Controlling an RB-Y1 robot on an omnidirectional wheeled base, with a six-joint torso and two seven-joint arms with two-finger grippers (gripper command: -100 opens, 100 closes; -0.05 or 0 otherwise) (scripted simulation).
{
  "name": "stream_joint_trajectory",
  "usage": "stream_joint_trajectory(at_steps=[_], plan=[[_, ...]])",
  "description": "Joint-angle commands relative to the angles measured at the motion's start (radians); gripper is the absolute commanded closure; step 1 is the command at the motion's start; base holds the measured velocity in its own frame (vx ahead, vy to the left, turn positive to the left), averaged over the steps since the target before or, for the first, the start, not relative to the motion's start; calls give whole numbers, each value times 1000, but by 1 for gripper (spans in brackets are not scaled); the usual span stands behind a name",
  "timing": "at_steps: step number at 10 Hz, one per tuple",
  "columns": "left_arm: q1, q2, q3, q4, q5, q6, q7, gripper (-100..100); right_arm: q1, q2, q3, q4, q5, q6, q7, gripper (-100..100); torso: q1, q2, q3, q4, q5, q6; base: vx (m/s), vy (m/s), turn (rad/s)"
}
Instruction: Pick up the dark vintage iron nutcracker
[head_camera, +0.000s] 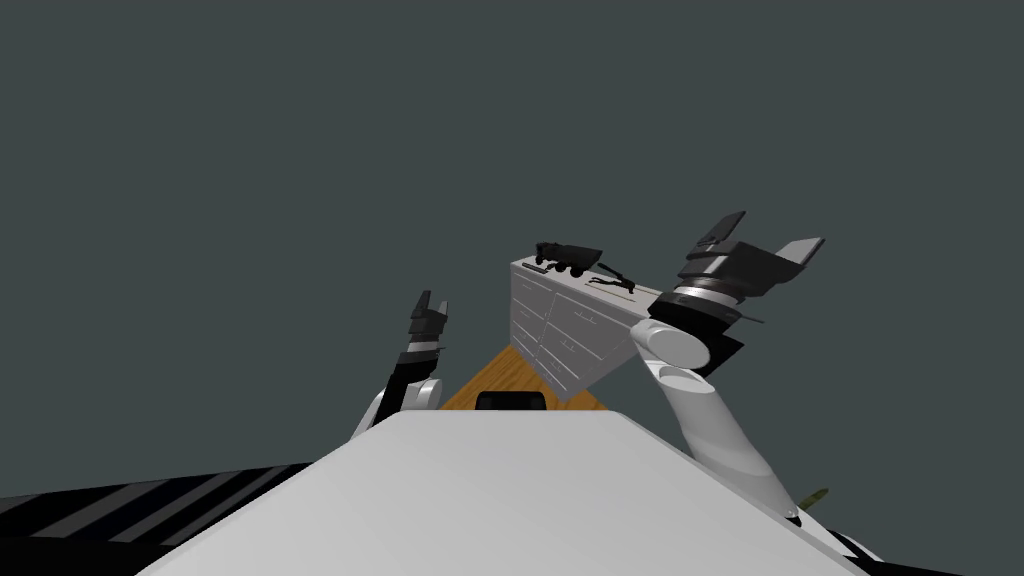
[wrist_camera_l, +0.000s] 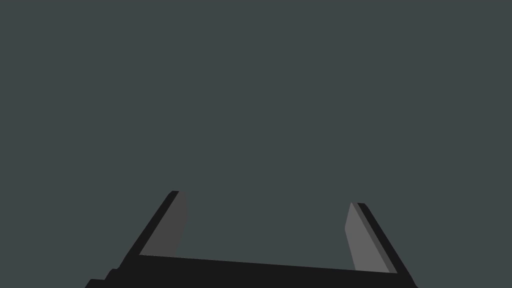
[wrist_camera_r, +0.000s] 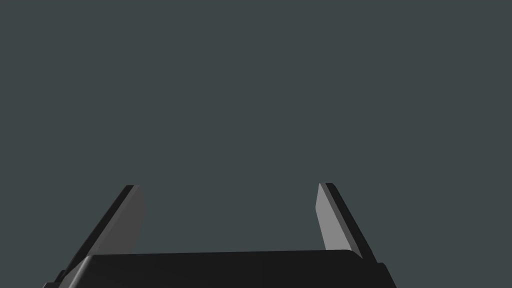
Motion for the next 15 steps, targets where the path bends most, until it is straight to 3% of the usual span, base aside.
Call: stream_joint_trajectory(at_steps=[1,4,5,8,9,12,13,15], plan=[[0,0,0,0,0,0,0,0,-27,-40,-11,-1,-50,-26,-47,-100,0,0,0,0,0,0,-8,13,58],[0,0,0,0,0,0,0,0,-27,-40,-11,-1,-137,-26,-47,-100,0,0,0,0,0,0,-4,6,10],[0,0,0,0,0,0,0,0,-50,-78,-20,-2,-169,-55,-96,-100,0,0,0,0,0,0,-2,12,60],[0,0,0,0,0,0,0,0,-50,-78,-20,-2,-263,-55,-96,-100,0,0,0,0,0,0,-1,3,11],[0,0,0,0,0,0,0,0,-74,-116,-29,-3,-295,-84,-144,-100,0,0,0,0,0,0,-2,7,55],[0,0,0,0,0,0,0,0,-74,-116,-29,-3,-392,-84,-145,-100,0,0,0,0,0,0,0,2,12],[0,0,0,0,0,0,0,0,-96,-154,-38,-5,-420,-115,-195,-100,0,0,0,0,0,0,0,6,54],[0,0,0,0,0,0,0,0,-96,-154,-38,-5,-473,-115,-195,-100,0,0,0,0,0,0,0,2,17]])
